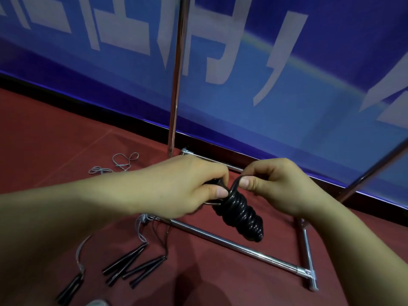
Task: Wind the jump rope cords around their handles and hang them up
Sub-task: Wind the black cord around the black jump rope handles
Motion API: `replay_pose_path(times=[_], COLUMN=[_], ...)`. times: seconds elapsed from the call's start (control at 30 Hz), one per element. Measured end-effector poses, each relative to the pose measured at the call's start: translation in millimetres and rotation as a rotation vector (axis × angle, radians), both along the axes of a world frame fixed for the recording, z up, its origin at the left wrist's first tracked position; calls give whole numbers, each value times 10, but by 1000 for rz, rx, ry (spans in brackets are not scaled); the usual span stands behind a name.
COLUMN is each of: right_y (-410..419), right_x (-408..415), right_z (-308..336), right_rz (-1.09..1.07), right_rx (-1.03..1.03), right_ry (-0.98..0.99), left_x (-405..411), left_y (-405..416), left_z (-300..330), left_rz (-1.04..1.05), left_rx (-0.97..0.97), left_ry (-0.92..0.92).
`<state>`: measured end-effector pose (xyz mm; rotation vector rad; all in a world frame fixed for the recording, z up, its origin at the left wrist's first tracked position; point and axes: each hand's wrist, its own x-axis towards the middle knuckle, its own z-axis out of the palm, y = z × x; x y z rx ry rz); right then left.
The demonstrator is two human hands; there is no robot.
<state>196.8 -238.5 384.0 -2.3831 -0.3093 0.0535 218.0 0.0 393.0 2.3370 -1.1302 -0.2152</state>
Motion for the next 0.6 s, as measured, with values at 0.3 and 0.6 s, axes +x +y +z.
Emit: replay_pose_path(times=[0.3,0.6], right_y=[-78,290], right_x=[-64,-66], right_z=[-48,-164], right_rz=[25,-133], right_rx=[334,238], right_ry=[67,23], left_x=[-61,46], left_y=[-148,-163], left_z=[30,-7], left_rz=[-36,207], left_rx=[-229,-763], left_ry=[163,531])
